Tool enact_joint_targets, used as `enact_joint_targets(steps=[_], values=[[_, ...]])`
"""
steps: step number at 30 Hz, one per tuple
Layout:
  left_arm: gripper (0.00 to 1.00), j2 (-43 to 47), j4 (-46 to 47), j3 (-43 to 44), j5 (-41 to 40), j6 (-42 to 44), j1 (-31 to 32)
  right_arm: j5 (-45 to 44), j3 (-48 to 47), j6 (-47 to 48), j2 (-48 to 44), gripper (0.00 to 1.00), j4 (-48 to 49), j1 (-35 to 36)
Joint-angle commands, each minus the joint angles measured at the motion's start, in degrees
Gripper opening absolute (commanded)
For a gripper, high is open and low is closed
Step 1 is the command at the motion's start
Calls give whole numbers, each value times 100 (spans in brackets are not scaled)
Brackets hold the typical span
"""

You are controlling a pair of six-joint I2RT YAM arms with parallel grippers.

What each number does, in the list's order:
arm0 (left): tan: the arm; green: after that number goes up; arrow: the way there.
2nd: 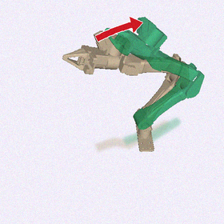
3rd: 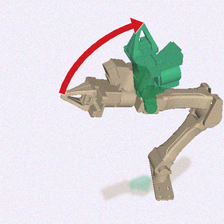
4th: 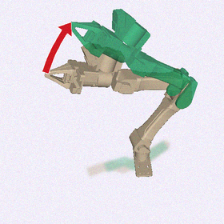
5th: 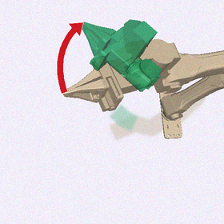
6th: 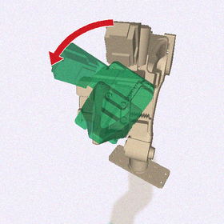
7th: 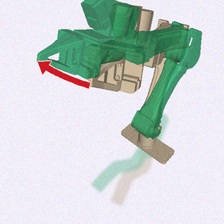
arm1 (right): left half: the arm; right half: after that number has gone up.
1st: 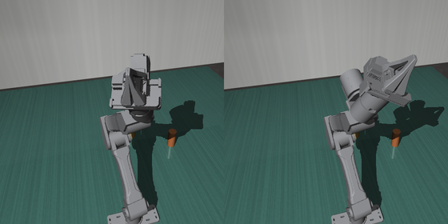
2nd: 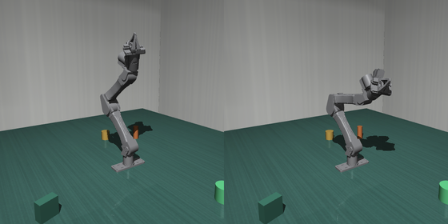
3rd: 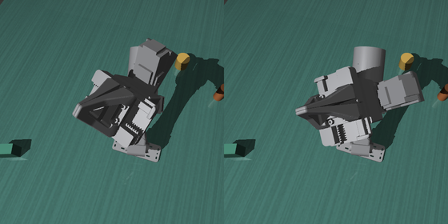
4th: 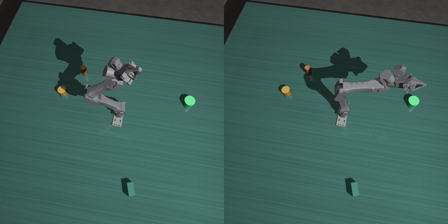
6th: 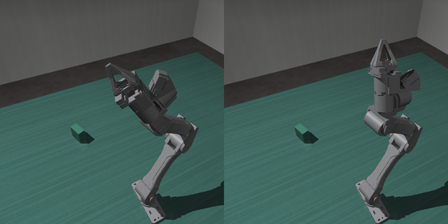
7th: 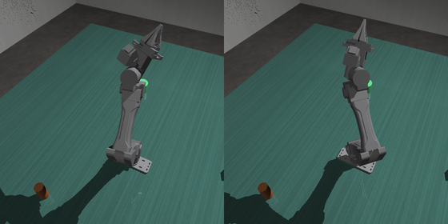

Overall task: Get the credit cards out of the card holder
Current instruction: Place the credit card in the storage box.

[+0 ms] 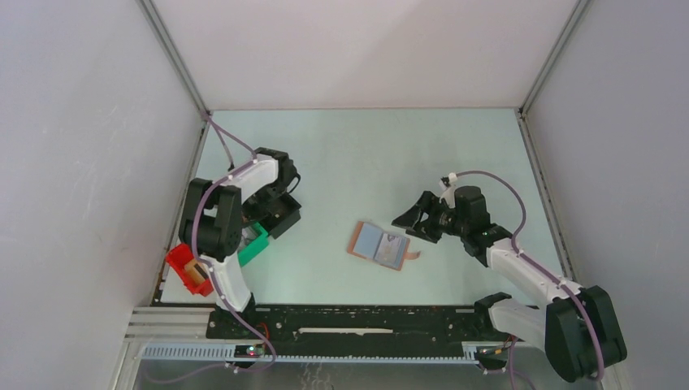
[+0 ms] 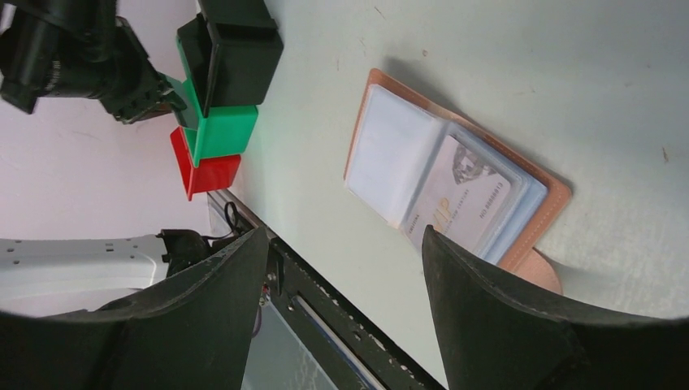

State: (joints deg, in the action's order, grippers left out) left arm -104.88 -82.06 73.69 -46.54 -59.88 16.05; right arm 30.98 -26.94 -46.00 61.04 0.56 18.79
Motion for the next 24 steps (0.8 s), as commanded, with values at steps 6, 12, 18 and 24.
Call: enact_joint_targets(steps=[6, 12, 18, 24], values=[[12, -226, 69, -142, -171, -250, -335, 132, -409, 133, 202, 78, 70, -9], [25, -427, 119, -63, -64, -68, -409, 107, -409, 108, 192, 78, 63, 2], [36, -129, 103, -117, -56, -57, -410, 83, -409, 165, 164, 78, -21, 3], [43, 937, 58, 220, -61, 585, -216, -28, -409, 190, 106, 81, -29, 4]])
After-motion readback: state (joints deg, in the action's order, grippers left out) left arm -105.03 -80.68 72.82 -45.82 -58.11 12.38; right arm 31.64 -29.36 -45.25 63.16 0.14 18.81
